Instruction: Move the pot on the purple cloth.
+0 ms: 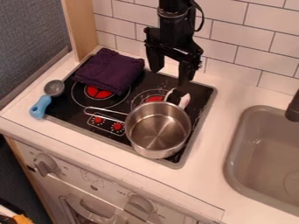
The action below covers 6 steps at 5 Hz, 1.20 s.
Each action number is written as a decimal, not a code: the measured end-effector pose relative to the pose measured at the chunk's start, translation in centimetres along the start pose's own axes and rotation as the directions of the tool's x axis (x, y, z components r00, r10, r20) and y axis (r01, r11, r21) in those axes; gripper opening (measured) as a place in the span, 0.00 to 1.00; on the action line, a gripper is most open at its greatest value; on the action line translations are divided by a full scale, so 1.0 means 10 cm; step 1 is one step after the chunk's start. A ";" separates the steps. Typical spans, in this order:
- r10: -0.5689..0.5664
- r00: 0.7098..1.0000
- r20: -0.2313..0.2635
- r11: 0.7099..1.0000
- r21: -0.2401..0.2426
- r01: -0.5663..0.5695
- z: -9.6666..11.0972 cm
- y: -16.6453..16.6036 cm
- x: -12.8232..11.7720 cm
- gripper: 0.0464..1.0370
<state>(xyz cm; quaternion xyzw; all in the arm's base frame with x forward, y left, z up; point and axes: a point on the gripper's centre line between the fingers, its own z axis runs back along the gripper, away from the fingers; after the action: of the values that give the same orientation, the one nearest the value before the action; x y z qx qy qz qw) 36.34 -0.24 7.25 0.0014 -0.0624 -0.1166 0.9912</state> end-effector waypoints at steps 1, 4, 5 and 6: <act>0.001 1.000 -0.031 1.000 -0.015 -0.001 -0.12 -0.03 -0.04 0.96; -0.199 0.979 0.041 0.969 -0.139 0.203 0.05 -1.06 -0.25 0.96; -0.158 0.987 -0.015 0.974 -0.167 0.153 -0.08 -1.14 -0.45 0.96; -0.130 0.990 -0.049 0.983 -0.139 0.122 -0.12 -1.10 -0.52 0.96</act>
<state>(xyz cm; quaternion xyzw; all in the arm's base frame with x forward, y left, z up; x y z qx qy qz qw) 28.90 -9.71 5.21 -0.0589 -0.0253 -0.1831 0.9810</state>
